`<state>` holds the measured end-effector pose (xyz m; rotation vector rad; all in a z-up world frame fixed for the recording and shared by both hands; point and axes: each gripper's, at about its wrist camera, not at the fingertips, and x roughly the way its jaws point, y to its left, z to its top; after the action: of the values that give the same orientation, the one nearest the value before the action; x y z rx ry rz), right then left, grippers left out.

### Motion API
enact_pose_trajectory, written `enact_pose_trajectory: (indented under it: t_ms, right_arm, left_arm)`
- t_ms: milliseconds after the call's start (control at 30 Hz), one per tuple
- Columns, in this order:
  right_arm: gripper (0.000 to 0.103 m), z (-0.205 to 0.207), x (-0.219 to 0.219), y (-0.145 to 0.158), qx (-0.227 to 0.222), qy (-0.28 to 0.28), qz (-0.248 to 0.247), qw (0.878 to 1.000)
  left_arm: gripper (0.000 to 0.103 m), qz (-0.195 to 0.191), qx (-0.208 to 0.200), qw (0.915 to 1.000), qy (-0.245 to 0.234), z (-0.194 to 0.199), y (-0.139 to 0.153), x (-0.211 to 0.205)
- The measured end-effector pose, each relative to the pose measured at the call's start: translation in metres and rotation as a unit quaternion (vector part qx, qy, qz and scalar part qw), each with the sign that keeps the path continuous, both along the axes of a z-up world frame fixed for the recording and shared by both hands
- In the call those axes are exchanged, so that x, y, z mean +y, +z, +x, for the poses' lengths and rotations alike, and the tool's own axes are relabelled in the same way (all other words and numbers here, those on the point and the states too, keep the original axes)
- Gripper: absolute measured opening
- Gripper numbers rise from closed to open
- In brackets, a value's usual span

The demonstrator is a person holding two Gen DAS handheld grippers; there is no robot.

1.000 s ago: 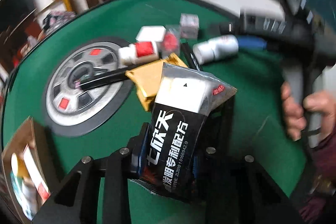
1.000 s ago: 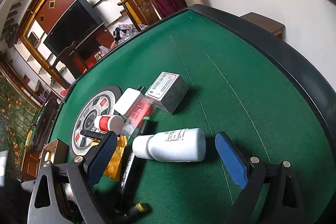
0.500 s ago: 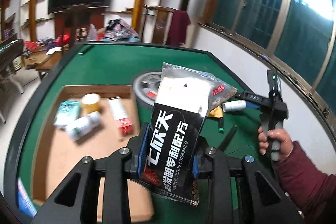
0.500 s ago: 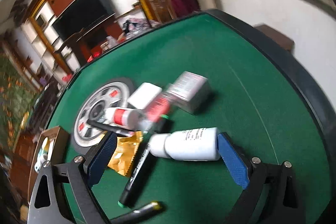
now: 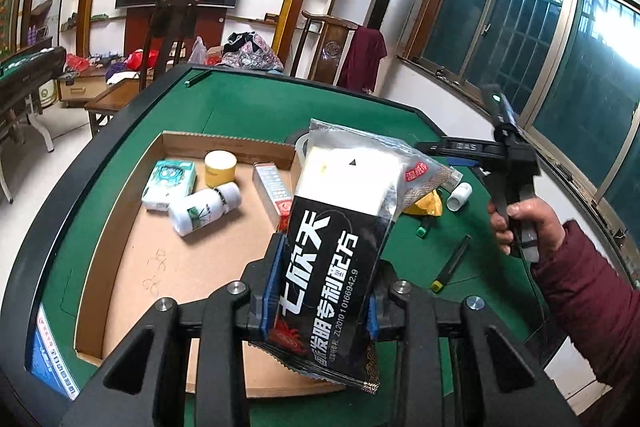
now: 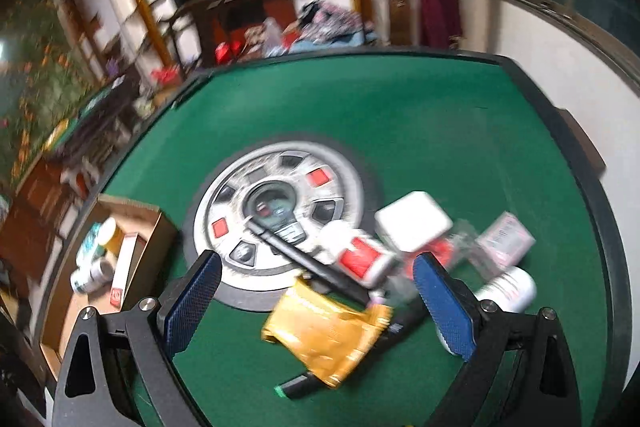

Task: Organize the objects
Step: 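Hold the black bag with the left gripper while the right gripper grasps a black marker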

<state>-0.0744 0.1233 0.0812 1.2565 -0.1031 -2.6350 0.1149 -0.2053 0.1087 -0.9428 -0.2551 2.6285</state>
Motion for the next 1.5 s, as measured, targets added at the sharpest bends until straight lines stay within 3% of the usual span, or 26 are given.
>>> enact_pose_trajectory:
  t_ms: [167,333,367,433,633,833,1033,1200,1500]
  right_arm:
    - [0.094,-0.027,-0.061,-0.03,-0.037,0.083,0.094,0.991]
    - [0.051,-0.045,-0.093,-0.063,-0.059,0.103,0.203,0.972]
    - [0.049,-0.048,-0.093,-0.066,-0.06,0.106,0.207,0.971]
    - [0.034,-0.053,-0.088,-0.066,-0.071,0.103,0.181,0.976]
    - [0.018,-0.053,-0.074,-0.07,-0.092,0.092,0.121,0.984]
    - [0.016,-0.045,-0.077,-0.062,-0.09,0.096,0.046,0.99]
    - [0.016,-0.025,-0.091,-0.074,-0.069,0.101,0.116,0.986]
    - [0.016,-0.012,-0.083,-0.075,-0.056,0.086,0.111,0.988]
    - [0.016,0.036,-0.035,-0.006,0.038,0.038,0.012,0.998]
  left_arm:
    - [0.033,-0.001,-0.002,1.0,0.004,0.005,-0.006,-0.005]
    - [0.033,-0.002,-0.009,0.9999,0.011,0.008,-0.011,-0.014]
    - [0.033,-0.002,-0.01,0.9999,0.013,0.008,-0.013,-0.016]
    - [0.033,0.002,-0.014,0.9998,0.015,0.007,-0.016,-0.02]
    - [0.033,0.013,-0.025,0.9994,0.022,0.002,-0.024,-0.026]
    - [0.033,0.014,-0.029,0.9992,0.024,0.001,-0.027,-0.025]
    - [0.033,0.017,-0.03,0.999,0.027,0.002,-0.027,-0.026]
    - [0.033,0.018,-0.031,0.9987,0.037,0.004,-0.027,-0.027]
    - [0.033,0.018,-0.029,0.9977,0.059,0.01,-0.022,-0.033]
